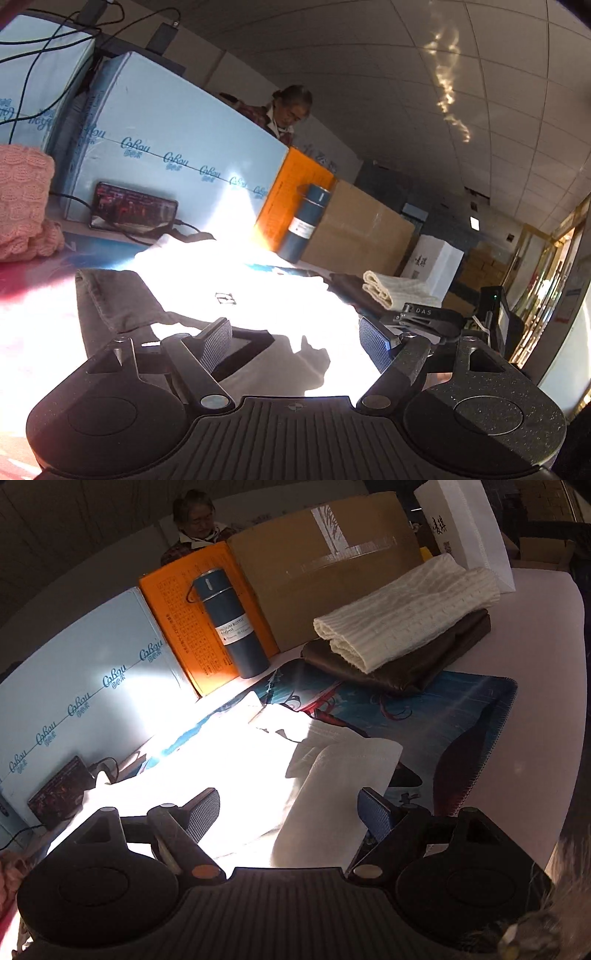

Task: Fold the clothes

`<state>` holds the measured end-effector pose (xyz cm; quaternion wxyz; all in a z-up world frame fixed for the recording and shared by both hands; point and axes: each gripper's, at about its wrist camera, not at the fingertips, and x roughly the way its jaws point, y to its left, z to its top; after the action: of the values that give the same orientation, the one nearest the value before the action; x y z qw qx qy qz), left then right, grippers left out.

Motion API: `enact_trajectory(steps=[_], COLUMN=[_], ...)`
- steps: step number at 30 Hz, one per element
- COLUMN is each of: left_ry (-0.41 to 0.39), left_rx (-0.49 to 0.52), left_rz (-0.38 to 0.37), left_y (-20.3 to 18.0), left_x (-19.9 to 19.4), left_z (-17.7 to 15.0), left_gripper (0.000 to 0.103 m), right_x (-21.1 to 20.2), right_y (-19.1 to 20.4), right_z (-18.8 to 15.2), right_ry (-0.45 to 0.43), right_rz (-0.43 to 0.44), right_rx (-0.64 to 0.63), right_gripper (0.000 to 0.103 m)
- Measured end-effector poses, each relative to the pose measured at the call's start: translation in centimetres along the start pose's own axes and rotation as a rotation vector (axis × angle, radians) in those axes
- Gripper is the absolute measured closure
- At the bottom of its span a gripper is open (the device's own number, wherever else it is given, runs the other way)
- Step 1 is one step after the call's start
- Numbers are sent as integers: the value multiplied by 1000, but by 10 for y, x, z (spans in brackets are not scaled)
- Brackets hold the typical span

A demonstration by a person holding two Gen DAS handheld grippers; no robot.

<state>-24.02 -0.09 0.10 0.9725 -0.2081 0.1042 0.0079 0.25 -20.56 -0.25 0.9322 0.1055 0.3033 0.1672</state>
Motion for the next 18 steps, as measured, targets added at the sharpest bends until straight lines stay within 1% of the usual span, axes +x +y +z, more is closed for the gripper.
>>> enact_trajectory(steps=[2,3,4,5,6,7,8,9,10,13,14,15,18], left_ry=[12,19,25,30,31,29,28,26,24,31,35,42,64], left_rx=[8,12,9,-2,-15,-28,-40,-53,-62,-69,-68,-67,-31], left_rz=[51,79,110,143,171,187,198,208,217,251,267,285,327], left_y=[5,8,12,17,22,26,30,34,38,45,47,48,48], left_x=[0,0,0,1,2,3,4,4,4,7,9,12,23], left_z=[3,4,6,8,10,12,14,16,19,24,26,27,32], left_gripper=[24,24,24,23,23,23,23,23,23,23,21,17,16], right_x=[9,10,11,10,7,3,-1,-7,-15,-36,-42,-47,-57], right_y=[13,18,20,20,17,12,6,-1,-9,-32,-38,-44,-56], right_z=[-10,-15,-19,-21,-22,-21,-20,-19,-19,-24,-26,-29,-32], right_ry=[13,13,4,-14,-23,-23,-23,-26,-33,-40,-42,-44,-67], right_rz=[-120,-170,-193,-206,-212,-212,-212,-214,-218,-256,-269,-278,-321], right_rx=[-109,-156,-183,-200,-201,-186,-171,-147,-114,-29,-6,8,49], right_gripper=[24,27,36,48,55,68,87,93,95,95,95,95,94])
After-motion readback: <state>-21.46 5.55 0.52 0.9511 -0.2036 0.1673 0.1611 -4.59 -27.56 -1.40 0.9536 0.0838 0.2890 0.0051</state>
